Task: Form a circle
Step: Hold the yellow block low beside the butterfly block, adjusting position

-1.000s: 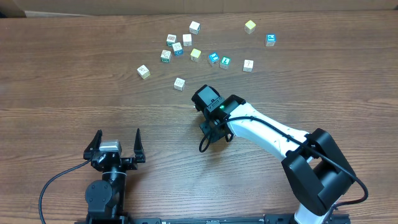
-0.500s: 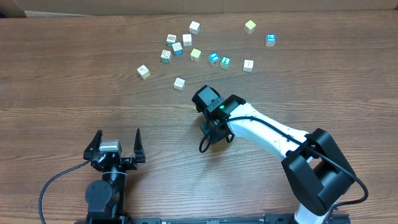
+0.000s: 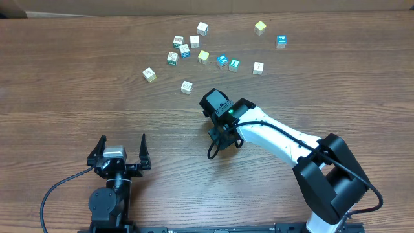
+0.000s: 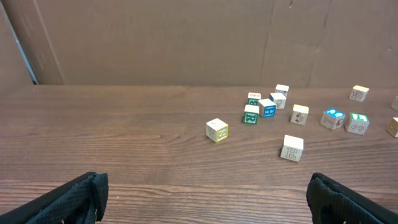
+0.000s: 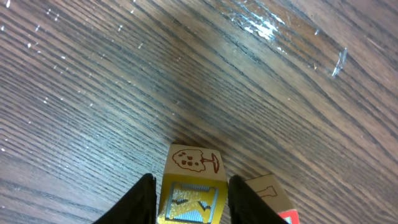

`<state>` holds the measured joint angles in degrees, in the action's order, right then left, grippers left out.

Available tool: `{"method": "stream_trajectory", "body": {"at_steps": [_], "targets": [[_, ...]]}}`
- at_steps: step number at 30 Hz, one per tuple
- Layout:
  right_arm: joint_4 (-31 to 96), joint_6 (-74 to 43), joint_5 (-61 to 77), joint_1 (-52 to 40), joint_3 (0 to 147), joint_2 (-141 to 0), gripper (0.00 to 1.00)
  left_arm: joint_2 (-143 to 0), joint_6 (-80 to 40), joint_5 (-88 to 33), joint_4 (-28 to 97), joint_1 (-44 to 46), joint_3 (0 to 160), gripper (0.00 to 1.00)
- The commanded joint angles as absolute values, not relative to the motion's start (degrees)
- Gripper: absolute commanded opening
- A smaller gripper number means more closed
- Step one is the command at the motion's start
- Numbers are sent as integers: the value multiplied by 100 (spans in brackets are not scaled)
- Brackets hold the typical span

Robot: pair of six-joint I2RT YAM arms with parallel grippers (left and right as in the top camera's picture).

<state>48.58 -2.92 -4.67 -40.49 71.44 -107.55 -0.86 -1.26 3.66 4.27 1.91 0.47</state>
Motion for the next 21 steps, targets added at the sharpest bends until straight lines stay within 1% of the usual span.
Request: {"method": "stream_trajectory", "body": {"at_steps": [1, 21], "targets": [[4829, -274, -440, -4016, 7129, -10748, 34, -27, -21, 336, 410, 228, 27, 100], [4827, 54, -445, -4016, 7129, -10748, 35, -27, -21, 336, 410, 228, 27, 100]]}}
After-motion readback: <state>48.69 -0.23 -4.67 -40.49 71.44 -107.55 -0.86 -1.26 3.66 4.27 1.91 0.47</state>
